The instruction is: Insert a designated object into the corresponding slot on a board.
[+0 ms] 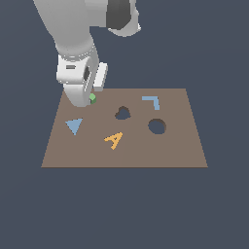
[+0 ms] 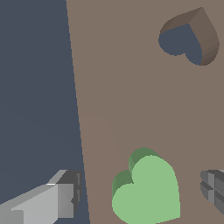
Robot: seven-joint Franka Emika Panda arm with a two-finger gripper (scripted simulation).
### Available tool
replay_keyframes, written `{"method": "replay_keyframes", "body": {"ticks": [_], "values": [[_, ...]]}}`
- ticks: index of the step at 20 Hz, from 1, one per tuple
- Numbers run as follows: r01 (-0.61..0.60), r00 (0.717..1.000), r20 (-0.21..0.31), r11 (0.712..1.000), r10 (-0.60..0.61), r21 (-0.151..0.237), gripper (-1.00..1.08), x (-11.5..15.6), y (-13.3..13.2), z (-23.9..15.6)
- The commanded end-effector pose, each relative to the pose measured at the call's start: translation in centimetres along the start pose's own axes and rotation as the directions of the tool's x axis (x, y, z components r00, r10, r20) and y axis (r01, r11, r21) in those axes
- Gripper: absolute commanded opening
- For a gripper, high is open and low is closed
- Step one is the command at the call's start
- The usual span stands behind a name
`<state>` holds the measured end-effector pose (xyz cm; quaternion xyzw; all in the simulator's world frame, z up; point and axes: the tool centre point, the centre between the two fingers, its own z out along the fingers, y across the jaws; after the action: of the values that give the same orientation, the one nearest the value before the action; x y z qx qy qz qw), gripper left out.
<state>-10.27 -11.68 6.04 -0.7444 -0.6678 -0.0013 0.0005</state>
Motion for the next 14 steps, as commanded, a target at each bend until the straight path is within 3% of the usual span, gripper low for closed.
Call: {"method": "replay_keyframes", "body": {"ticks": [1, 14], "values": [[0.043, 0.999, 0.001, 0.999, -0.043, 0.000, 1.00, -0.5, 0.1, 0.4], [0.130, 0.991, 0.003, 0.991, -0.130, 0.001, 1.00, -1.7, 0.6, 1.1]]}}
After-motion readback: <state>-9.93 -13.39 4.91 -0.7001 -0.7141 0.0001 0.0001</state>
